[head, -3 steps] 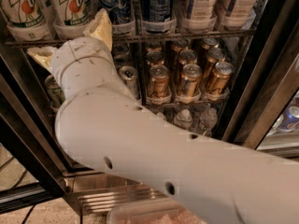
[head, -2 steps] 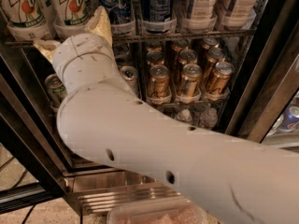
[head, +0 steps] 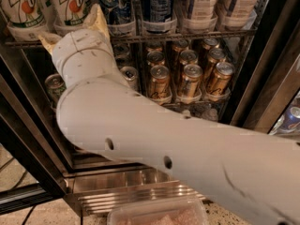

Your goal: Pick 7up can from top shelf of fridge

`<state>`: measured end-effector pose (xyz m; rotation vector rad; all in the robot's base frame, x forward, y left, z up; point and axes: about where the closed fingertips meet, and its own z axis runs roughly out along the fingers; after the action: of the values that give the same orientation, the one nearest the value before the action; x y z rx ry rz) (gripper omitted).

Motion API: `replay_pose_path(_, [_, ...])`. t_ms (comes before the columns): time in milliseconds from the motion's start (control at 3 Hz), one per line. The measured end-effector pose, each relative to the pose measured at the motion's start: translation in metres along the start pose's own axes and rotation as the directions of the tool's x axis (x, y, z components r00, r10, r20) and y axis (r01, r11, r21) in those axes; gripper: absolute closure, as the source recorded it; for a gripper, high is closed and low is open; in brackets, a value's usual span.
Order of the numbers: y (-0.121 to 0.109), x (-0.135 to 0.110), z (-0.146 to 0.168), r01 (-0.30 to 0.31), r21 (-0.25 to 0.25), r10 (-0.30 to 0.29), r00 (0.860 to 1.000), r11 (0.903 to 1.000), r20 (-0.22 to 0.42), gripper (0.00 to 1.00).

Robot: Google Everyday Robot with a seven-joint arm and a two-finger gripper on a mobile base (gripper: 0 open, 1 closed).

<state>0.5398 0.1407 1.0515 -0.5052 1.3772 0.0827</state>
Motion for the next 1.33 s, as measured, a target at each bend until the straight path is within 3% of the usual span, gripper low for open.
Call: replay_pose_path(1333, [0.002,-0.004,0.025,-0.035,0.009,0.035,0.999,0.9993,0.031,0.38])
